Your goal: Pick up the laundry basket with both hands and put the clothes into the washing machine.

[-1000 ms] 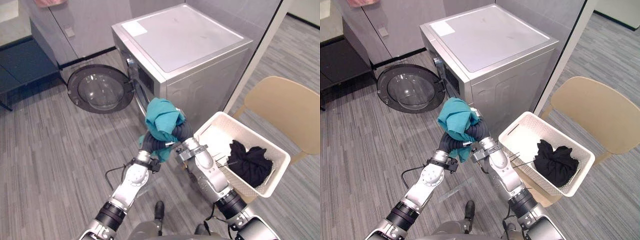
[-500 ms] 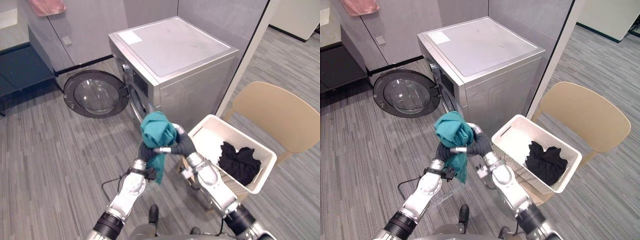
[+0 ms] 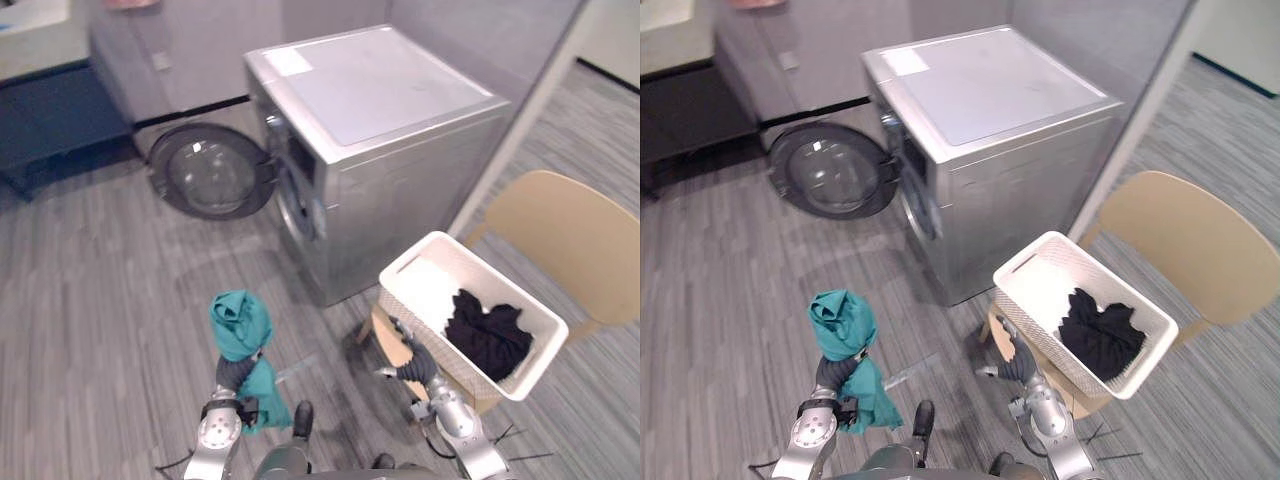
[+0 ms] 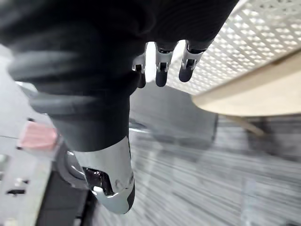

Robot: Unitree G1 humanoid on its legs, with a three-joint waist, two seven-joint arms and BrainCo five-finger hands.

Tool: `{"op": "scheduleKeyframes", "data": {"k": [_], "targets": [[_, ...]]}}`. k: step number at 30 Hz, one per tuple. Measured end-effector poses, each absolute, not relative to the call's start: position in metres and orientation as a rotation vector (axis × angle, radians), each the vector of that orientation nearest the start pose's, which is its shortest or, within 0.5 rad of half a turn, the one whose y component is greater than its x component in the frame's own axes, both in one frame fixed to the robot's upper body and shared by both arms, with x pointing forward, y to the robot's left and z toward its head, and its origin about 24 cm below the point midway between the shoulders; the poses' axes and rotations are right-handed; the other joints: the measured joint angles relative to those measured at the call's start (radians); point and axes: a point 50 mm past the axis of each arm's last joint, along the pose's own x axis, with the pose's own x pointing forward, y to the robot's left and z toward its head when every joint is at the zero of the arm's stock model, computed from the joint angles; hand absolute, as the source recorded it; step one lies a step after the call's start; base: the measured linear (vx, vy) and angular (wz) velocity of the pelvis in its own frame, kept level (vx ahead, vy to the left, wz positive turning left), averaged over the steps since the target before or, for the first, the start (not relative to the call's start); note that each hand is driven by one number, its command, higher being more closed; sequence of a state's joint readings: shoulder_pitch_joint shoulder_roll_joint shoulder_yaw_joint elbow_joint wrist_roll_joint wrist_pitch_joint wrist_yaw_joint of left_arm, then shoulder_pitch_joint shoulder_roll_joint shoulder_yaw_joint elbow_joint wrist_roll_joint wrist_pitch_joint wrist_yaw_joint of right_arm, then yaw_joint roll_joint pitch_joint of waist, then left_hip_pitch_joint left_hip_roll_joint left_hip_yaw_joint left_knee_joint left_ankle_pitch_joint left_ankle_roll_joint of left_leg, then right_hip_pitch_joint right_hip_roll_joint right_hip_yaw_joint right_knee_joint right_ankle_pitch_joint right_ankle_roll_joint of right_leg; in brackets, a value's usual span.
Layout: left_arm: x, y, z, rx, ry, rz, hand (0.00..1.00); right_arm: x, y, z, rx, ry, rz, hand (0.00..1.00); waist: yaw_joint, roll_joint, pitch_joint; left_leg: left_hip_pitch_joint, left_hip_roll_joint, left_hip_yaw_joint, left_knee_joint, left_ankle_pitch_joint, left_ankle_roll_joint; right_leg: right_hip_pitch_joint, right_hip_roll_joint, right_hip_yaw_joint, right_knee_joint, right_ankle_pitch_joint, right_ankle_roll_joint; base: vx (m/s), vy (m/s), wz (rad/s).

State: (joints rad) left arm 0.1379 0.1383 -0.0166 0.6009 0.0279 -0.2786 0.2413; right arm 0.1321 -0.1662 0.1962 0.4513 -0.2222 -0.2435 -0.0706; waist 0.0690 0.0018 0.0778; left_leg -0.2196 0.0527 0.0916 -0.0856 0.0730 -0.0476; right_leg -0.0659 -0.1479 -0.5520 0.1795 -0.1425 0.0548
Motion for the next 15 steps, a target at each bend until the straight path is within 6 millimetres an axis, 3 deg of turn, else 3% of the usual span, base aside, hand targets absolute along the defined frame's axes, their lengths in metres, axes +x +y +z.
{"op": "scheduleKeyframes", "data": {"k": [2, 3, 4, 8, 10, 11, 12, 13, 14, 15], "targets": [[0.166, 0.205, -0.095, 0.208, 0.501, 0.259, 1.0, 0.187, -0.165, -0.087, -0.45, 0.441, 0.163, 0.0, -0.01, -0.005, 0.015, -0.013, 0.025, 0.347, 0.114, -0.035, 0.063, 0.007, -0.065, -0.1, 0.029, -0.01, 0.022, 0.14, 0.103, 1.25], [0.164, 0.204, -0.096, 0.205, 0.509, 0.258, 1.0, 0.186, -0.168, -0.09, -0.458, 0.463, 0.161, 0.0, -0.013, 0.0, 0.016, -0.008, 0.04, 0.394, 0.132, -0.032, 0.063, 0.01, -0.065, -0.113, 0.036, -0.014, 0.027, 0.21, 0.11, 1.23], [0.164, 0.205, -0.099, 0.202, 0.524, 0.259, 1.0, 0.188, -0.172, -0.095, -0.482, 0.498, 0.161, 0.0, -0.016, 0.015, 0.023, -0.006, 0.038, 0.426, 0.139, 0.014, 0.085, 0.018, -0.077, -0.139, 0.051, -0.02, 0.042, 0.18, 0.097, 0.81], [0.154, 0.217, -0.11, 0.215, 0.606, 0.296, 1.0, 0.204, -0.155, -0.097, -0.466, 0.51, 0.182, 0.0, -0.02, -0.025, 0.059, -0.009, -0.012, 0.373, 0.152, -0.011, 0.104, 0.083, -0.091, -0.179, -0.015, 0.003, 0.08, 0.13, 0.072, 0.57], [0.143, 0.214, -0.118, 0.209, 0.662, 0.288, 1.0, 0.206, -0.154, -0.099, -0.474, 0.523, 0.186, 0.0, -0.006, -0.028, 0.064, -0.004, -0.03, 0.359, 0.213, -0.074, 0.112, 0.12, -0.116, -0.192, -0.001, 0.0, 0.095, 0.11, 0.089, 0.31], [0.137, 0.211, -0.122, 0.2, 0.685, 0.278, 1.0, 0.204, -0.157, -0.101, -0.481, 0.537, 0.184, 0.0, 0.0, -0.029, 0.064, 0.003, -0.037, 0.346, 0.25, -0.12, 0.114, 0.122, -0.152, -0.191, 0.066, -0.017, 0.12, 0.12, 0.167, 0.35], [0.127, 0.207, -0.126, 0.19, 0.717, 0.265, 1.0, 0.2, -0.161, -0.104, -0.497, 0.559, 0.18, 0.0, -0.005, -0.018, 0.067, 0.027, -0.061, 0.316, 0.286, -0.173, 0.119, 0.113, -0.235, -0.181, 0.242, -0.031, 0.125, 0.16, 0.217, 0.47], [0.125, 0.207, -0.127, 0.188, 0.724, 0.26, 1.0, 0.196, -0.162, -0.106, -0.497, 0.574, 0.179, 0.0, -0.008, -0.018, 0.067, 0.037, -0.073, 0.303, 0.29, -0.184, 0.122, 0.102, -0.269, -0.173, 0.322, -0.027, 0.119, 0.21, 0.254, 0.79], [0.123, 0.207, -0.128, 0.187, 0.73, 0.254, 1.0, 0.191, -0.167, -0.109, -0.505, 0.601, 0.173, 0.0, -0.015, -0.02, 0.07, 0.058, -0.099, 0.267, 0.301, -0.204, 0.139, 0.048, -0.336, -0.105, 0.509, 0.006, -0.004, 0.23, 0.21, 1.14], [0.125, 0.21, -0.127, 0.198, 0.728, 0.246, 1.0, 0.189, -0.167, -0.111, -0.506, 0.621, 0.173, 0.0, -0.04, -0.016, 0.08, 0.074, -0.113, 0.205, 0.313, -0.22, 0.149, -0.037, -0.326, 0.038, 0.666, -0.027, -0.066, 0.24, 0.182, 1.16]]}}
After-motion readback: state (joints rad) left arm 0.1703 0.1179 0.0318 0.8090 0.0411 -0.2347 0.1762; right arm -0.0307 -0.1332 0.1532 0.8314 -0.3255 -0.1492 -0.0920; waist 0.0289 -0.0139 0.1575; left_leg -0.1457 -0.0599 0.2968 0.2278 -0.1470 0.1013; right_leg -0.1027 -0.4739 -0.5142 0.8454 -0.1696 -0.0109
